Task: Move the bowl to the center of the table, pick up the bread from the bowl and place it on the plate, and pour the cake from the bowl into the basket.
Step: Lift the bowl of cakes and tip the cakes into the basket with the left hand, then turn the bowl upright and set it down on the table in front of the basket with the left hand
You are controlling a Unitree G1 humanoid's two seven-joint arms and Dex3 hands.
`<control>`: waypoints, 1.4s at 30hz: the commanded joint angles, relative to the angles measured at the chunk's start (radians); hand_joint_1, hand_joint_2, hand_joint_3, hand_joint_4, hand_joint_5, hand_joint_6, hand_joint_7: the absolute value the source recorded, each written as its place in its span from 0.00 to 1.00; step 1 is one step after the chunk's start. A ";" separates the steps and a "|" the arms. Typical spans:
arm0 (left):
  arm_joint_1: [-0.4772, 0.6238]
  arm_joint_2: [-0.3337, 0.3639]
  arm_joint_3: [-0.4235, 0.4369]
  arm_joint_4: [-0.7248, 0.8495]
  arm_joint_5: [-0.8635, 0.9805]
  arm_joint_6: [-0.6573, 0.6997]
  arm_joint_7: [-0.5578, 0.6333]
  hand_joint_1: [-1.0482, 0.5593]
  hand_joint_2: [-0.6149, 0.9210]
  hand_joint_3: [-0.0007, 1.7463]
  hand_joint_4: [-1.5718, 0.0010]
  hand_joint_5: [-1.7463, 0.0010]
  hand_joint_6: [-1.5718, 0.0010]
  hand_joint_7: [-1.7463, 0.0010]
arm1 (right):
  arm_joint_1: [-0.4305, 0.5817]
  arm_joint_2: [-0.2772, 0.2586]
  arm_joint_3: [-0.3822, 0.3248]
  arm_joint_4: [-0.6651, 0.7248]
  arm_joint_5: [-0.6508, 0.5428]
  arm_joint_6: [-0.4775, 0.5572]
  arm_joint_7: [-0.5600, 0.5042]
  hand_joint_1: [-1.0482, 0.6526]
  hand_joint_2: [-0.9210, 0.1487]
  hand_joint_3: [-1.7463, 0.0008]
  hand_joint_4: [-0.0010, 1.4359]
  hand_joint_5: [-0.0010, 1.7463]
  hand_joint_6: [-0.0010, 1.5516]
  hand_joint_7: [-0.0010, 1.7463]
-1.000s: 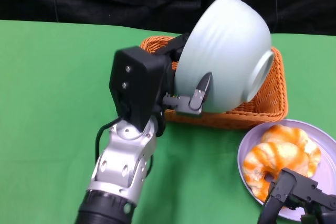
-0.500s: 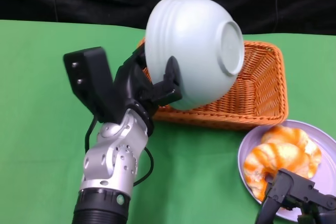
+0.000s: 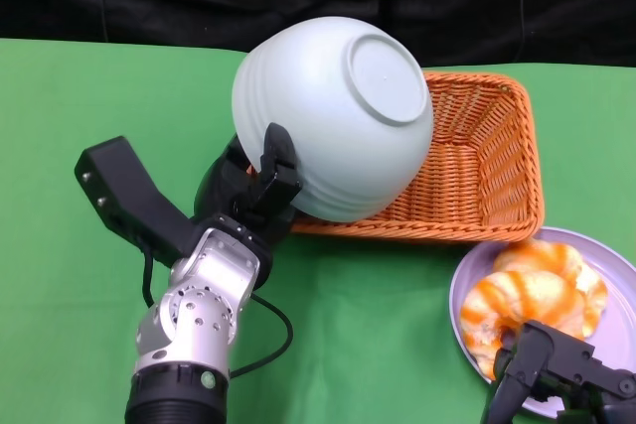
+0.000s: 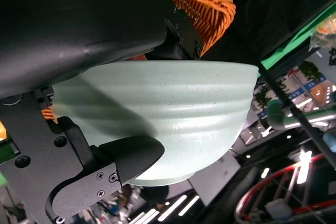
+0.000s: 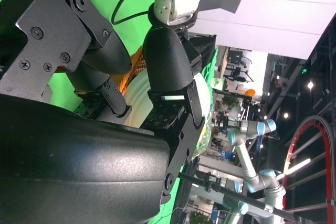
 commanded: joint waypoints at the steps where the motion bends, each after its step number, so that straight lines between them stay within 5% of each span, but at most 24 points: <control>1: -0.074 -0.057 0.012 0.021 -0.037 0.005 -0.058 0.50 0.58 0.98 0.30 0.00 0.44 0.00 | 0.005 -0.004 0.017 -0.020 0.001 0.006 0.013 0.69 0.66 0.00 0.66 1.00 0.53 0.91; 24: -0.073 -0.051 0.011 0.029 -0.049 0.008 -0.079 0.48 0.58 0.97 0.29 0.00 0.43 0.00 | 0.006 -0.002 0.019 -0.023 0.008 0.014 0.018 0.69 0.65 0.00 0.67 1.00 0.52 0.93; 26: 0.076 0.086 -0.168 -0.152 0.182 -0.171 -0.239 0.51 0.57 0.95 0.32 0.00 0.43 0.01 | 0.006 -0.011 0.012 -0.031 0.025 0.037 0.028 0.71 0.63 0.00 0.67 1.00 0.52 0.94; 28: 0.161 0.151 -0.260 -0.245 0.317 -0.291 -0.327 0.52 0.58 0.92 0.33 0.00 0.44 0.01 | 0.002 -0.016 0.005 -0.031 0.033 0.044 0.036 0.72 0.62 0.00 0.67 1.00 0.52 0.94; 42: 0.244 0.188 -0.313 -0.306 0.498 -0.525 -0.353 0.51 0.60 0.84 0.33 0.00 0.43 0.03 | -0.001 -0.007 -0.002 -0.027 0.037 0.047 0.041 0.71 0.61 0.00 0.66 1.00 0.51 0.95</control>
